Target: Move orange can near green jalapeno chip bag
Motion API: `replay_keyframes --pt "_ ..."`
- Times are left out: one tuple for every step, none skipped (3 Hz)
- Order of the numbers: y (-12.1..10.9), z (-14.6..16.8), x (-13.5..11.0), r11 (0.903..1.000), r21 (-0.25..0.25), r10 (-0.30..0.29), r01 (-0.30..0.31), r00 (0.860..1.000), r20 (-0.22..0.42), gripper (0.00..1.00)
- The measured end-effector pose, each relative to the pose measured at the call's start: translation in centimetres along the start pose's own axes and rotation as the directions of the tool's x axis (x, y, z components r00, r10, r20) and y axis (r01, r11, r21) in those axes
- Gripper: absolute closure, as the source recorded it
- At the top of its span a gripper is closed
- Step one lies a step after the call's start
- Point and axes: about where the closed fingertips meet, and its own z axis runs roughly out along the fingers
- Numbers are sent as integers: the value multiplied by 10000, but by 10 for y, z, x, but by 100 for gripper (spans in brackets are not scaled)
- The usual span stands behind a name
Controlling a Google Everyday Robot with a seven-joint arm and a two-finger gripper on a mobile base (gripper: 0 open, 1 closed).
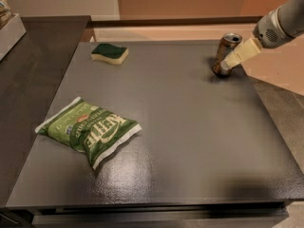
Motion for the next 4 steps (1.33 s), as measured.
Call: replay_keyframes --pt "-4 10 -13 9995 -251 202 -193 9991 361 0" --pt "-4 19 -21 9981 -524 344 -318 9981 510 18" --pt "-4 22 -23 9963 -722 513 -474 9972 538 42" --pt "-3 19 -23 9948 -849 604 -562 9970 480 64"
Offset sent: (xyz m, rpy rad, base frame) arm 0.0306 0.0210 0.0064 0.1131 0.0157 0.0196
